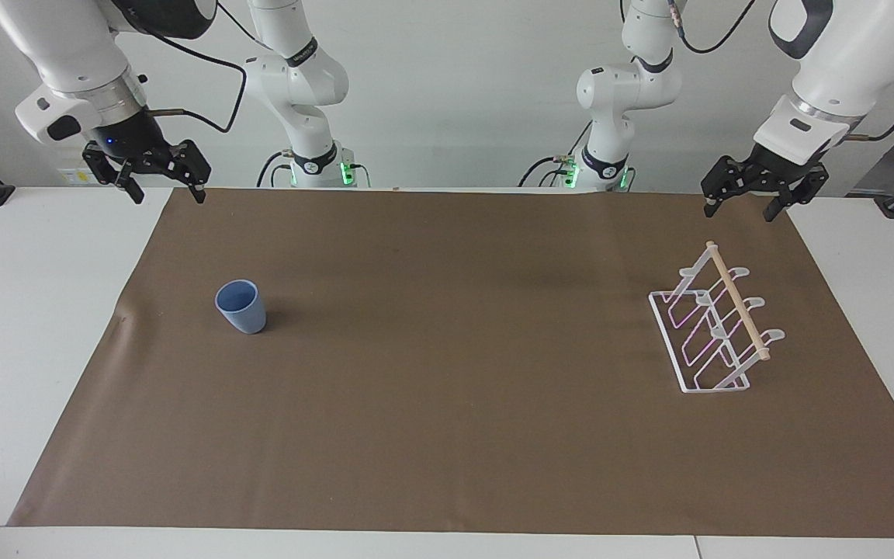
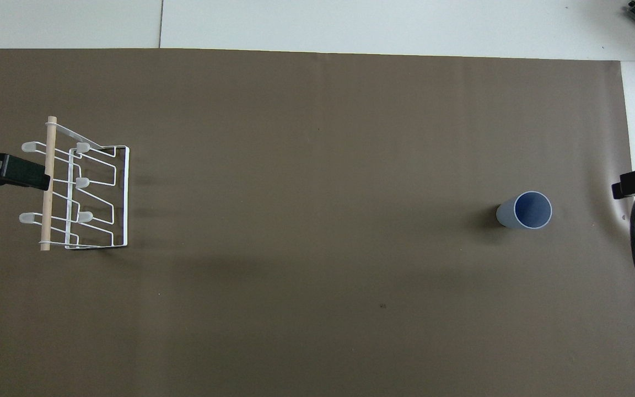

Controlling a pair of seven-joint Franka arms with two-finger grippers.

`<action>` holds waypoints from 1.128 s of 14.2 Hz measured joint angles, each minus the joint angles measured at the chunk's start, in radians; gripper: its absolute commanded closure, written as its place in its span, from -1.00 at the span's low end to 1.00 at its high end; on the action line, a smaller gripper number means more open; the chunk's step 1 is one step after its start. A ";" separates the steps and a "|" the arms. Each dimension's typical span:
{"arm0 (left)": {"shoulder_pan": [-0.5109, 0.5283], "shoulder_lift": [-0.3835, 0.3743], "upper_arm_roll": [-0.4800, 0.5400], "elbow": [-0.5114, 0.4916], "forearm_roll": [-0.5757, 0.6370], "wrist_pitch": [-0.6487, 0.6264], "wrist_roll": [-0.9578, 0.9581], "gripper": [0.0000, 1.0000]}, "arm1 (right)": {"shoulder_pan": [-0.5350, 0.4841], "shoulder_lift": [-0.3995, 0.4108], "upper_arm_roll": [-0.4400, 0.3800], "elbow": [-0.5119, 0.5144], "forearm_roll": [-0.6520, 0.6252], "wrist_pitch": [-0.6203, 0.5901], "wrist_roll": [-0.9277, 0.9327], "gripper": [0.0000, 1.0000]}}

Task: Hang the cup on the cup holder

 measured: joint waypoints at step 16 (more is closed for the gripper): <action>0.000 0.000 0.000 0.000 0.000 0.000 0.000 -1.00 | 0.000 -0.076 -0.011 -0.222 0.000 0.197 0.000 -1.00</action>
